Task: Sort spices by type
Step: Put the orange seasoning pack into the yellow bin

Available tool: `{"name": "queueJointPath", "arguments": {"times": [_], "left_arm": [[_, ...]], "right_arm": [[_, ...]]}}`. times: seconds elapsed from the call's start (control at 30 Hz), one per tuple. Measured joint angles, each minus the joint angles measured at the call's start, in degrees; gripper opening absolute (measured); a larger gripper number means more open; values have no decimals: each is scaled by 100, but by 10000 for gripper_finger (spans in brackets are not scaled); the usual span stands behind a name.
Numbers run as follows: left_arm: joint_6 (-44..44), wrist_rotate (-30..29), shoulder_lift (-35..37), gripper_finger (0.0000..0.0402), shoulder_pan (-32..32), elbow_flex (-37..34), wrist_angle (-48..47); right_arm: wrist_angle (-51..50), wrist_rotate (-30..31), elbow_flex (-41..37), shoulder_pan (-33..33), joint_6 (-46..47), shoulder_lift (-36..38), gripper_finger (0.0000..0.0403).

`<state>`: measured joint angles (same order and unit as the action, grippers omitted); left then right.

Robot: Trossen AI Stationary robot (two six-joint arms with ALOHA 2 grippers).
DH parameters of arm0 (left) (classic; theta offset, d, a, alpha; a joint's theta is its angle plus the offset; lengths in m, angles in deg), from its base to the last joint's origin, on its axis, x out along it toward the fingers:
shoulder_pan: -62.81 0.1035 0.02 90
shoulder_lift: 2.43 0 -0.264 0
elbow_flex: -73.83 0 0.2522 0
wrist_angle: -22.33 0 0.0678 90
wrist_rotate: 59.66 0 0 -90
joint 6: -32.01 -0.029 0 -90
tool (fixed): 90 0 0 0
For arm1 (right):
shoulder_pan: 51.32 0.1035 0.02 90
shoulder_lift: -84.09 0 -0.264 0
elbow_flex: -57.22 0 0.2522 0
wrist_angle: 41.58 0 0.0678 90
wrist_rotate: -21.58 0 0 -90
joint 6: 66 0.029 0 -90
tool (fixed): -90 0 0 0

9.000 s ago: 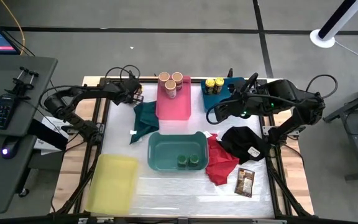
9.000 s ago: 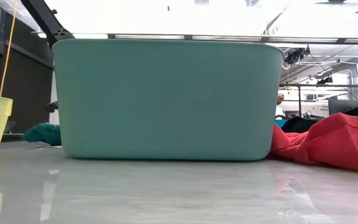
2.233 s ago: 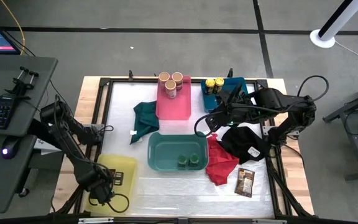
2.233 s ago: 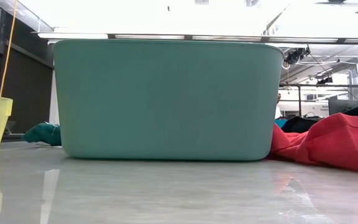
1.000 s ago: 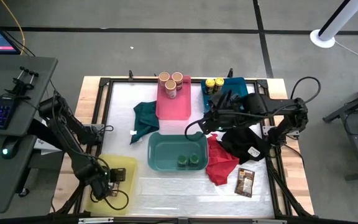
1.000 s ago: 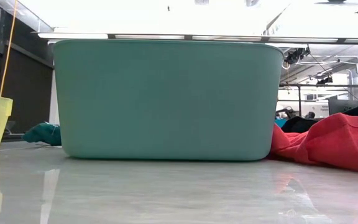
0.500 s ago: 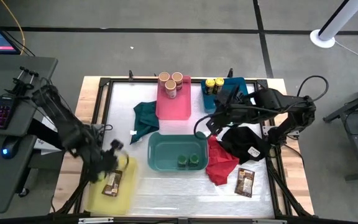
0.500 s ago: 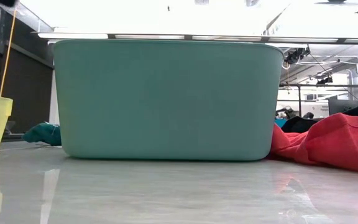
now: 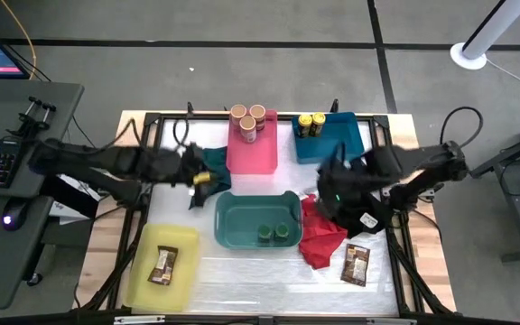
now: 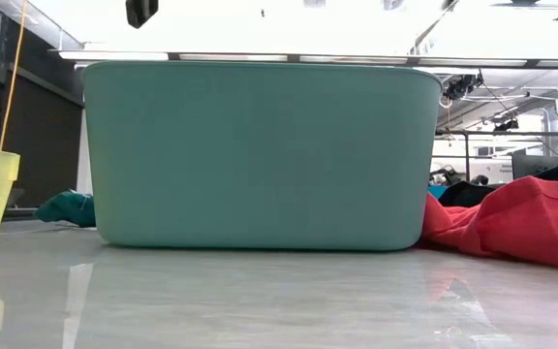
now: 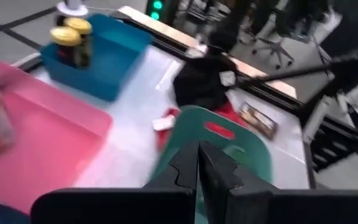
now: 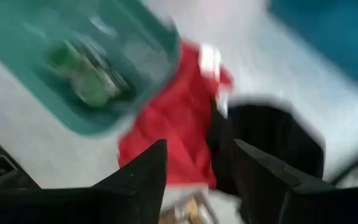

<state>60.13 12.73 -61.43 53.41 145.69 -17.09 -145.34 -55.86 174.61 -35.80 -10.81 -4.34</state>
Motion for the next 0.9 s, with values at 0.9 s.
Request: {"name": "queueJointPath", "arguments": {"times": [0.9], "left_arm": [[91, 1307, 211, 1, 1560, -19, -16]], "right_arm": [[4670, -1766, -5544, 3327, 7209, 666, 263]]}}
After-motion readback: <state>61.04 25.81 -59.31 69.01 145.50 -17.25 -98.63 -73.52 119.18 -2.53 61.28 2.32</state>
